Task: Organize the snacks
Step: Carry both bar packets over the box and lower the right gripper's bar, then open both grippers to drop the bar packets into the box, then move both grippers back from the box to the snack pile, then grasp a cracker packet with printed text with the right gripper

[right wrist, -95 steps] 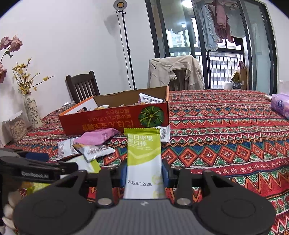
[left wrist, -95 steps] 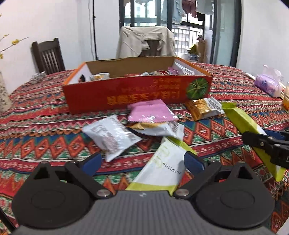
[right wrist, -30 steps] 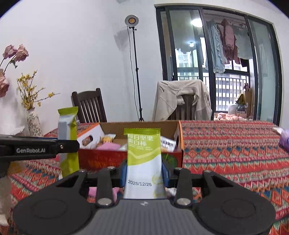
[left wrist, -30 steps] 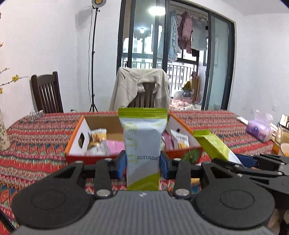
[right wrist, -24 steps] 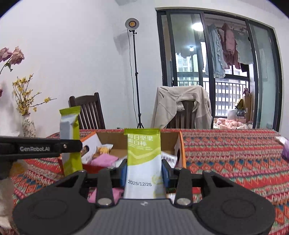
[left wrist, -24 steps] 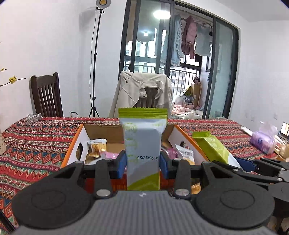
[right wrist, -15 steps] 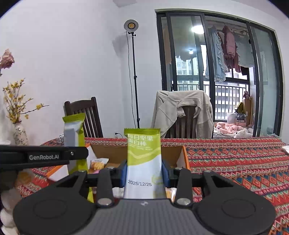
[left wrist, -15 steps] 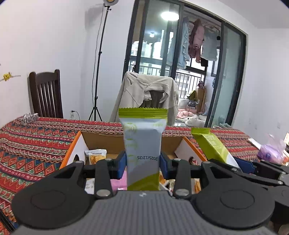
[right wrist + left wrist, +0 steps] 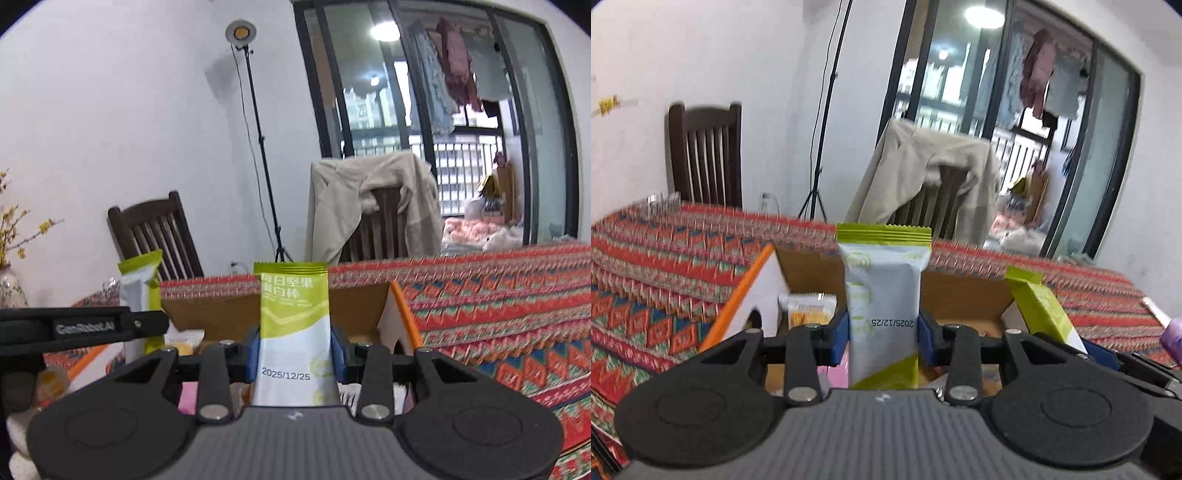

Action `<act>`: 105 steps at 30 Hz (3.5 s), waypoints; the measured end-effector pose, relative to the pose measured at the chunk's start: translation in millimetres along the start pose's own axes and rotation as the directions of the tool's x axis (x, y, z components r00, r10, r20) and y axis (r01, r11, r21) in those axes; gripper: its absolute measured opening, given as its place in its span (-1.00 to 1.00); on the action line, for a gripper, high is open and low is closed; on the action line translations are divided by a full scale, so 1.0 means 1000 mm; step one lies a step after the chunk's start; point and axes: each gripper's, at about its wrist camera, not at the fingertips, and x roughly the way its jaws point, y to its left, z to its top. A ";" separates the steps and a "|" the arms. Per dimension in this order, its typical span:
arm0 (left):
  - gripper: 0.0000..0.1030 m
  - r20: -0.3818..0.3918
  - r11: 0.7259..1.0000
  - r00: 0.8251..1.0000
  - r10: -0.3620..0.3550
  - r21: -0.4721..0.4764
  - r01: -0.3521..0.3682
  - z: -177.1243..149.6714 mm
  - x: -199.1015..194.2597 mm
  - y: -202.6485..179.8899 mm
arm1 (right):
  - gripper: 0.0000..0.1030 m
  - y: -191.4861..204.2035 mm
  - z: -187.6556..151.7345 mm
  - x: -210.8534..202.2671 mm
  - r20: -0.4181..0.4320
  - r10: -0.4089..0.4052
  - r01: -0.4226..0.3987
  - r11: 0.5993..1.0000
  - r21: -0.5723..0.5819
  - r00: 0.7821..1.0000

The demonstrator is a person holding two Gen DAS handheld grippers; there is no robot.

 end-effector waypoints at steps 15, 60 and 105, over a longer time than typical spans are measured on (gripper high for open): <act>1.00 0.062 0.998 0.996 0.069 -0.011 -0.068 -0.014 -0.012 0.004 | 0.85 -0.007 -0.012 -0.002 -0.009 -0.027 0.027 1.000 -0.001 1.000; 1.00 0.024 0.993 0.993 0.115 -0.014 -0.114 -0.084 -0.147 0.074 | 1.00 0.013 -0.045 -0.122 -0.087 0.012 -0.018 0.998 -0.061 0.996; 1.00 0.010 0.996 0.997 0.074 -0.053 -0.073 -0.117 -0.138 0.081 | 0.86 -0.014 -0.074 -0.036 -0.323 -0.177 0.140 0.981 -0.135 0.930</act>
